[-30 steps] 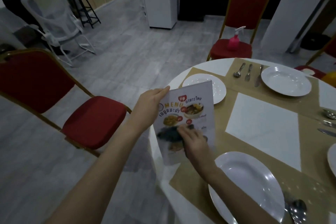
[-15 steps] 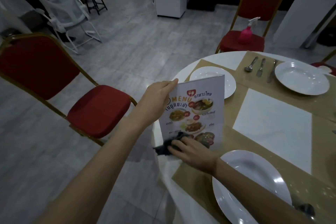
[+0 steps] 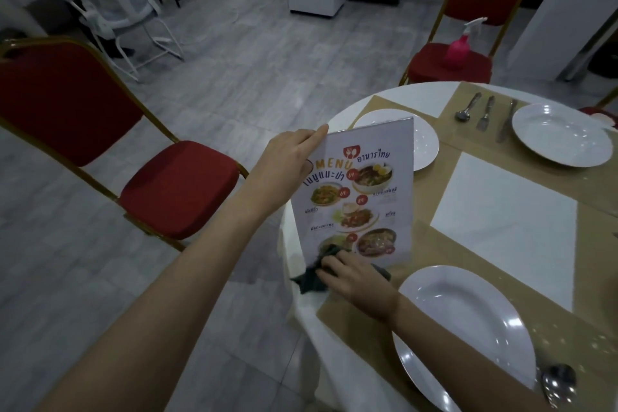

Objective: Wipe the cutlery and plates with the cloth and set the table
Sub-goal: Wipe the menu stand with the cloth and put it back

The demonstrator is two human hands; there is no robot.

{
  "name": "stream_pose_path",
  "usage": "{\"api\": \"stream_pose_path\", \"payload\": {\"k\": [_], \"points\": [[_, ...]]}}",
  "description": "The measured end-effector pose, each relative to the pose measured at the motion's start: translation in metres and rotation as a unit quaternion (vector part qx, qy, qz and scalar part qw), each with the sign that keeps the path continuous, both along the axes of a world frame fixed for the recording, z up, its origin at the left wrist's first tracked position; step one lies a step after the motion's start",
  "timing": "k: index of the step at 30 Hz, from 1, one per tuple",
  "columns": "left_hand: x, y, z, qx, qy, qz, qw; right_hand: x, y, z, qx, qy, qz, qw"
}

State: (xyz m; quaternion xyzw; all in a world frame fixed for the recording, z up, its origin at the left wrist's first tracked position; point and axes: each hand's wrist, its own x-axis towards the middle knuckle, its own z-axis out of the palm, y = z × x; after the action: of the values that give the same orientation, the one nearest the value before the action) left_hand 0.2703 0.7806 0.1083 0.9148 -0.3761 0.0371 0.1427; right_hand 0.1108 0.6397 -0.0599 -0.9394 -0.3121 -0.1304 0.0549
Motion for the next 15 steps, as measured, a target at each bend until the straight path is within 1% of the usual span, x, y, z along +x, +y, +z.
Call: {"api": "stream_pose_path", "payload": {"k": [1,2,5,6,8,10,11,12,13,15], "points": [[0.000,0.000,0.000,-0.002,-0.004,-0.002,1.000,-0.001,-0.006,0.003,-0.007,0.001,0.003,1.000],[0.000,-0.001,0.000,-0.006,-0.007,-0.004,1.000,0.000,-0.013,0.008,0.007,0.000,-0.009,1.000],[0.000,-0.003,0.000,-0.013,-0.014,0.002,1.000,0.014,-0.033,0.037,0.095,-0.017,-0.117,0.988],[0.000,-0.004,0.000,-0.013,-0.012,0.005,1.000,0.022,-0.038,0.049,0.126,-0.031,-0.160,0.979],[-0.001,-0.005,0.002,-0.015,-0.003,0.008,1.000,0.041,-0.043,0.074,0.201,-0.071,-0.248,0.945],[-0.001,-0.006,0.005,-0.017,0.003,0.005,1.000,0.058,-0.038,0.088,0.261,-0.114,-0.303,0.910],[-0.001,-0.005,0.006,-0.016,0.003,0.004,1.000,0.064,-0.034,0.088,0.264,-0.129,-0.317,0.902],[-0.001,-0.004,0.006,-0.012,0.005,0.006,1.000,0.066,-0.028,0.083,0.253,-0.135,-0.315,0.905],[0.000,-0.002,0.006,-0.006,0.011,0.010,1.000,0.063,-0.021,0.074,0.235,-0.110,-0.303,0.917],[0.001,0.000,0.007,0.005,0.023,0.017,1.000,0.043,-0.008,0.049,0.215,-0.014,-0.275,0.937]]}}
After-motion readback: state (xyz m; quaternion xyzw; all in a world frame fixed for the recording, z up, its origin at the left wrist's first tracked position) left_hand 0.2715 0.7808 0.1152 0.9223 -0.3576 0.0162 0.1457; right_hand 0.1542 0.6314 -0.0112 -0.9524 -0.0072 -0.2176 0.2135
